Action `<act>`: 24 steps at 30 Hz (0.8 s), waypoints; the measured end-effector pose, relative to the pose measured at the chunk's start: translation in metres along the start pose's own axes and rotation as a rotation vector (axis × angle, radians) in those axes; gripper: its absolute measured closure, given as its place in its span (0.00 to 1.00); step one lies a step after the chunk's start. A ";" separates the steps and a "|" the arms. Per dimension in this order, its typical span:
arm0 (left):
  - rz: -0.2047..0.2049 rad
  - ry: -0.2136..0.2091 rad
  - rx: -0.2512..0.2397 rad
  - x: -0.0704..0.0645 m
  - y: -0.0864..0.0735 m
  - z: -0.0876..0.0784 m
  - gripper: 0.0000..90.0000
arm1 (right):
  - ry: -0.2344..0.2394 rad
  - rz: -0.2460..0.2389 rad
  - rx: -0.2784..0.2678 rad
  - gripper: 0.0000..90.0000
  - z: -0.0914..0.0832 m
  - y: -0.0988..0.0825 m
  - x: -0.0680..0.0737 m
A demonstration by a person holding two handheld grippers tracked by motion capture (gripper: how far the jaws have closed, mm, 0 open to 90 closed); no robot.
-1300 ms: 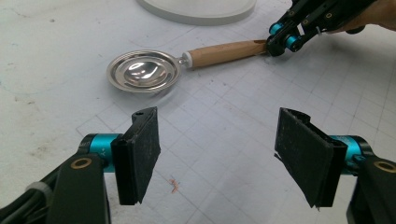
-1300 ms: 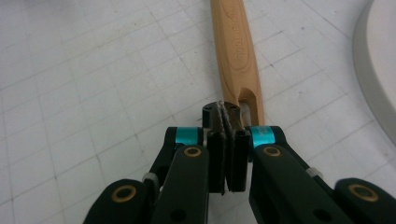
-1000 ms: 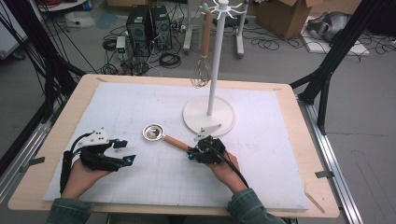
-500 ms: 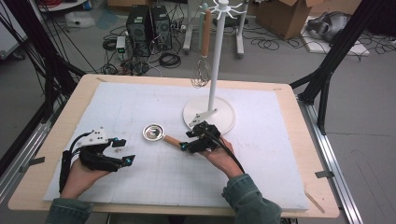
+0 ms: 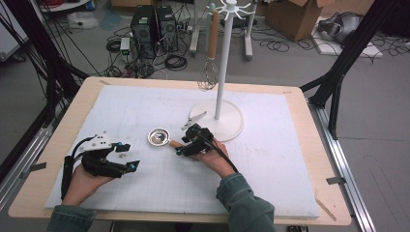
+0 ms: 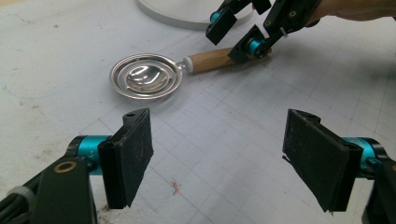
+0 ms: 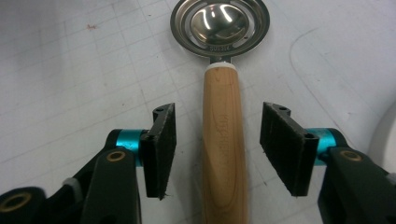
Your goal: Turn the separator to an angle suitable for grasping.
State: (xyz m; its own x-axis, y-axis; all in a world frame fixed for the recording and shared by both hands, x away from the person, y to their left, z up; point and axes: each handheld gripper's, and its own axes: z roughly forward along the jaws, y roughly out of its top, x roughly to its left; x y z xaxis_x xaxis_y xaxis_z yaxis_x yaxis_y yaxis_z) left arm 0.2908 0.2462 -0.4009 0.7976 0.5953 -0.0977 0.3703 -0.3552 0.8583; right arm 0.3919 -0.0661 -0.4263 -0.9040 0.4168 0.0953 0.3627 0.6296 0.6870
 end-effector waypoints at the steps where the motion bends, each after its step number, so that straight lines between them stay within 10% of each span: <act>1: 0.000 0.001 0.000 0.000 0.000 0.000 0.27 | -0.003 -0.002 0.001 0.54 0.002 0.001 0.000; 24: -0.003 -0.003 -0.002 0.000 0.000 -0.001 0.28 | -0.035 -0.085 0.017 0.75 0.023 0.006 0.002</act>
State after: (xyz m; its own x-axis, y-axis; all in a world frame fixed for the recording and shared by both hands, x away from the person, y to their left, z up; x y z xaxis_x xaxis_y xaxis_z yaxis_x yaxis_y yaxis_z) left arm 0.2909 0.2466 -0.4003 0.7982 0.5937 -0.1018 0.3715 -0.3522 0.8590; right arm 0.3980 -0.0463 -0.4384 -0.9234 0.3836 0.0117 0.2890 0.6750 0.6789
